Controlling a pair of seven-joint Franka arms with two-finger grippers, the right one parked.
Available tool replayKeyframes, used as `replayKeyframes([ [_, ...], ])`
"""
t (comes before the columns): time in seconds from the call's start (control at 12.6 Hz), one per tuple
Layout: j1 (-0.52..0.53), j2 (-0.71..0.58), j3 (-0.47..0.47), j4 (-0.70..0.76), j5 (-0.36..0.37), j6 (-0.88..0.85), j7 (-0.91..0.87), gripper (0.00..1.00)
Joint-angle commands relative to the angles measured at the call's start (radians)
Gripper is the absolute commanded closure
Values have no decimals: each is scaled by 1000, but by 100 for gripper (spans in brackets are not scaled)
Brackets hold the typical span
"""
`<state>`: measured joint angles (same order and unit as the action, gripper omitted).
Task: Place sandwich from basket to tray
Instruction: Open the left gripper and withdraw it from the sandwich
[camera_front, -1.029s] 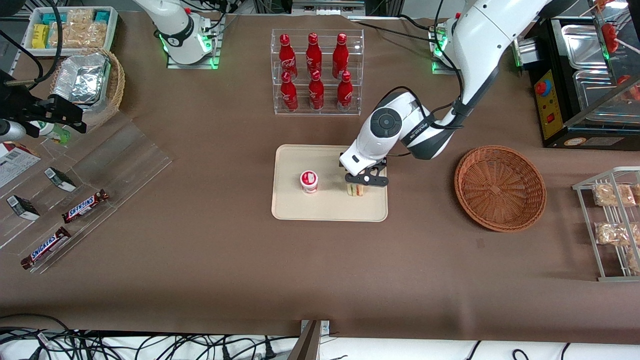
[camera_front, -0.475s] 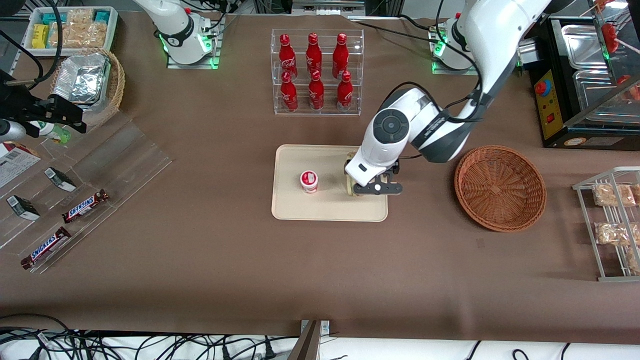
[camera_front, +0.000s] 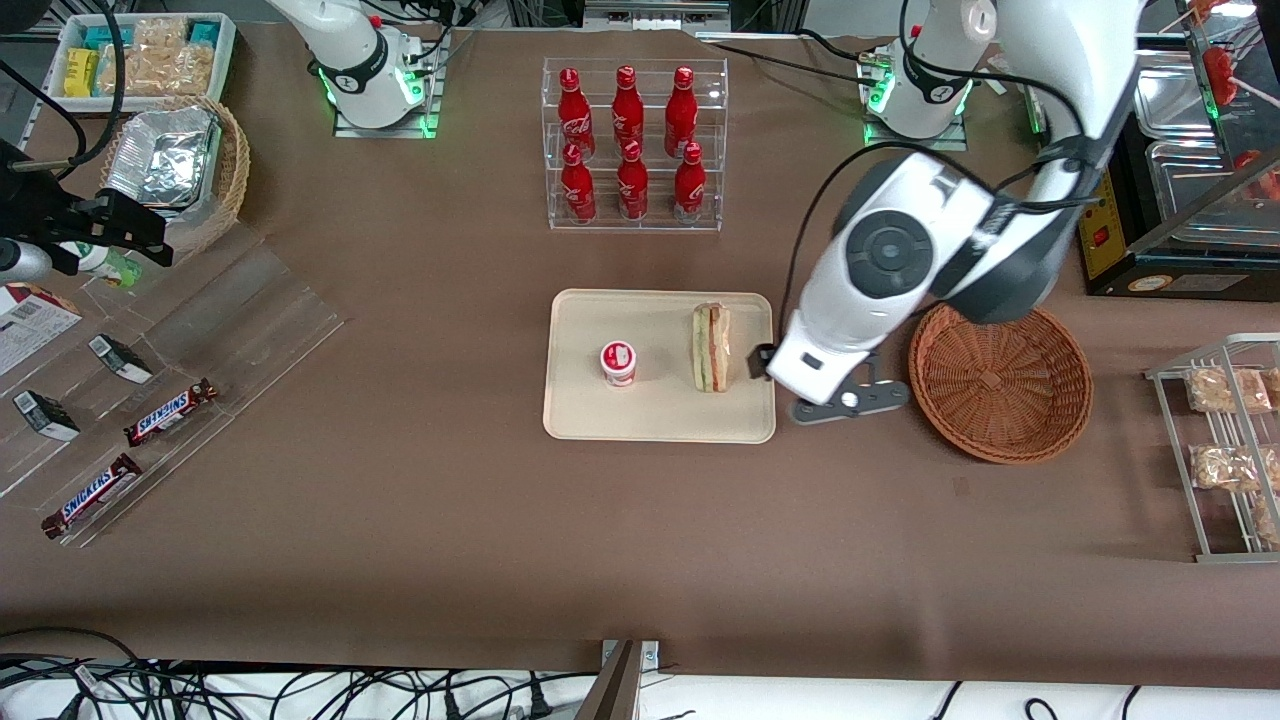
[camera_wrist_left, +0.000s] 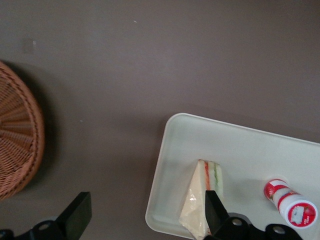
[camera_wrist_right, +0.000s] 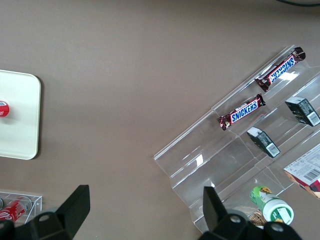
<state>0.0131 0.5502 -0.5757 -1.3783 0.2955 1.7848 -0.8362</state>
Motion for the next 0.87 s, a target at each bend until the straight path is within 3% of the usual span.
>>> replayKeyframes([
  [0.0,71,-85,-3,-14,2,-42,-12,0],
  [0.63,189,-159,-9,-14,-16,-64,45,0],
  [0.79,202,-188,8,-18,-57,-65,116,0],
])
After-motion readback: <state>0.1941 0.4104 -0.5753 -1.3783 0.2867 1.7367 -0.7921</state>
